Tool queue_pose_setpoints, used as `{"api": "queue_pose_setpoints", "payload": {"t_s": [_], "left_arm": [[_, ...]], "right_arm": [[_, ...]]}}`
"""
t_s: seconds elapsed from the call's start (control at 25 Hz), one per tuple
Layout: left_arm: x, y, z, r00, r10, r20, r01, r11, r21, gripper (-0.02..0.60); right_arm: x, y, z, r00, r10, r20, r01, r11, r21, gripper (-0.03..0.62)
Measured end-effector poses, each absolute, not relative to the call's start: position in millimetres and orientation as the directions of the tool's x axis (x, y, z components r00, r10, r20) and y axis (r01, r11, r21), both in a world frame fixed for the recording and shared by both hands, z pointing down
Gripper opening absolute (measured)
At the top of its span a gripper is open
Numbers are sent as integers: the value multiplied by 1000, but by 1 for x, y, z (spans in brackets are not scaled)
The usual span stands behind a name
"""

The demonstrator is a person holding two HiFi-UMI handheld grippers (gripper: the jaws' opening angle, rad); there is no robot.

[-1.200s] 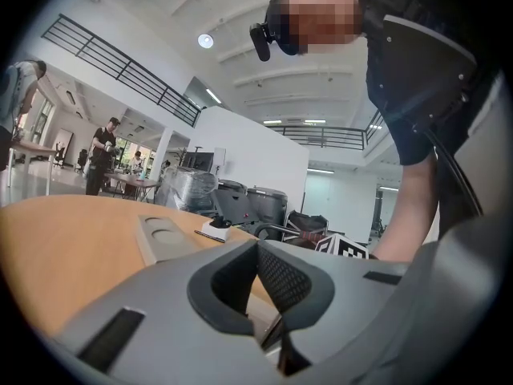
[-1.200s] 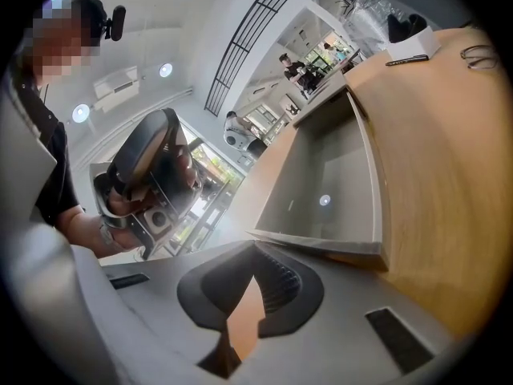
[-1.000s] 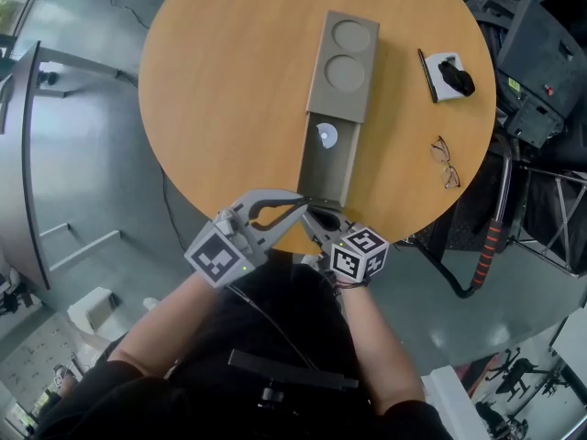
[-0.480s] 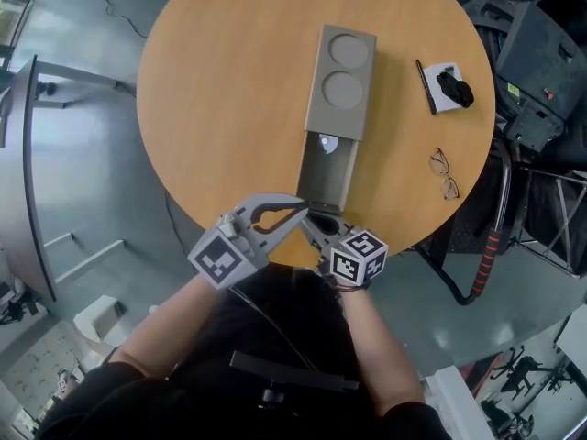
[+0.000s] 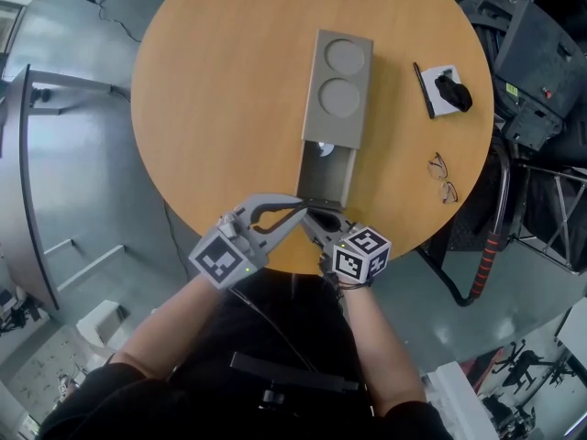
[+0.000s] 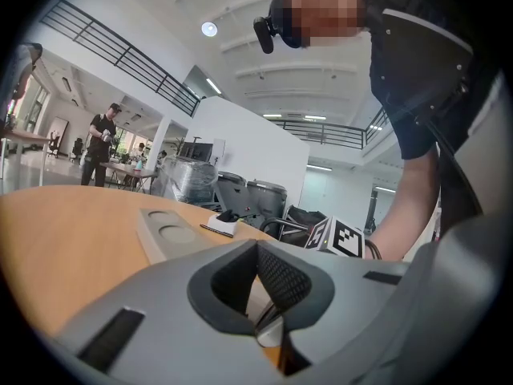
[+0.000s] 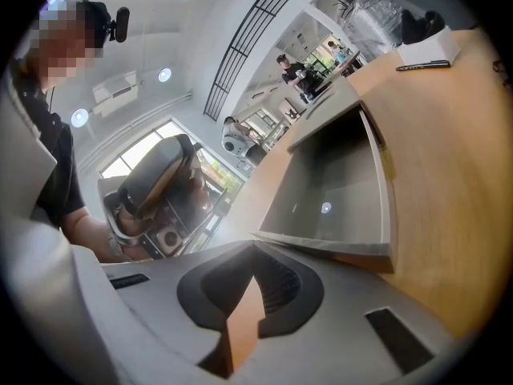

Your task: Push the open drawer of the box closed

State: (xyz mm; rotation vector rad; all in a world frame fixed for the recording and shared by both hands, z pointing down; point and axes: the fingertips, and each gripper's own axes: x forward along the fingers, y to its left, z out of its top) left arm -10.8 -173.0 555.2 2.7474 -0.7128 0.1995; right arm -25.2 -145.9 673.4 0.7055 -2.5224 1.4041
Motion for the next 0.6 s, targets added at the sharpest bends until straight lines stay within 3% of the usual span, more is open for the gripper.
{"api": "queue_pose_setpoints", "payload": {"t_s": [0.6], "left_arm": [[-25, -202, 582, 871, -423, 251, -485, -820, 303, 28]], "right_arm": [[-22, -210, 674, -860, -368, 352, -497, 452, -741, 5]]}}
